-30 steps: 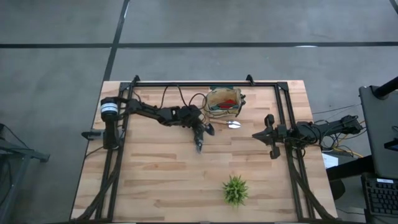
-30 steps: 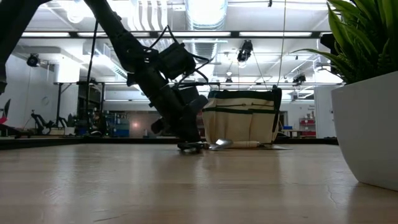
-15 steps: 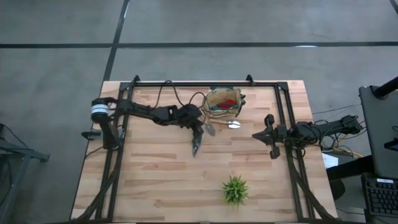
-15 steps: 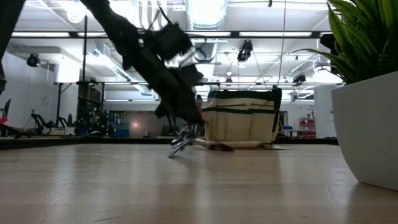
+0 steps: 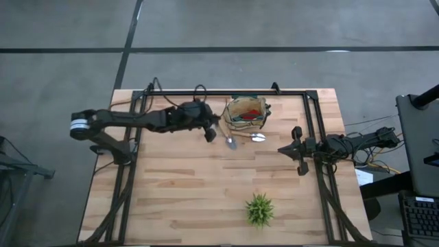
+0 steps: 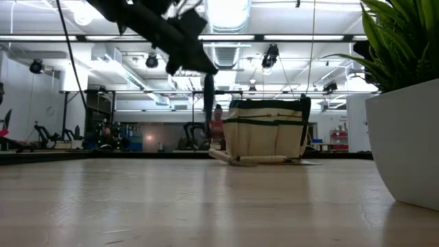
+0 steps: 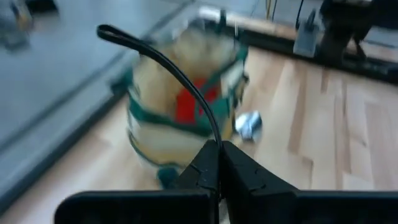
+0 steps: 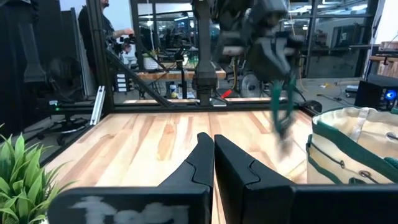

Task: Pick & Place Garden tools in Gardening bag
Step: Put the green shear scissors into the gardening bag

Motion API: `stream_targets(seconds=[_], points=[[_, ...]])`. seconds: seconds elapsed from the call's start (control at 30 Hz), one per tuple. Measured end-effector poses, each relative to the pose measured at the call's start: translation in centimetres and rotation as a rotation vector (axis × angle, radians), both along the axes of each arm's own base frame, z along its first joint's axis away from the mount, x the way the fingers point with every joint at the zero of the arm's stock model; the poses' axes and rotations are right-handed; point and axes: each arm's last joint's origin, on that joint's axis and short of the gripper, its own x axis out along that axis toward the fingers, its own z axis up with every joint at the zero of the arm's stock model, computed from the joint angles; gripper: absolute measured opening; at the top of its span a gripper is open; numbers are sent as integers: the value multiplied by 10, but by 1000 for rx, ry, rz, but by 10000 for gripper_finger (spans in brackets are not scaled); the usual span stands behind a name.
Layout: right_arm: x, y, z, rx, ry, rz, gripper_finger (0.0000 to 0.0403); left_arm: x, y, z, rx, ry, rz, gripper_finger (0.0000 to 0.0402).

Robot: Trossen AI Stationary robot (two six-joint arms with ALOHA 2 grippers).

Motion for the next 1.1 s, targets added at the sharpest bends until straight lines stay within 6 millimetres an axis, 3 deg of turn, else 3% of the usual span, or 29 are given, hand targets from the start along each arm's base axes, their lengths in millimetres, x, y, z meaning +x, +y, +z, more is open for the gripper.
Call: stream_targets(seconds=[0.27, 0.77, 1.1], points=[[0, 0, 0, -4, 0, -1, 8, 0, 1, 21, 137, -134, -38, 7], [0, 0, 0, 0, -1, 0, 8, 8, 15, 23, 261, -181, -29, 7], [0, 0, 0, 0, -2, 0, 8, 2, 39, 32, 305, -261, 13, 7]])
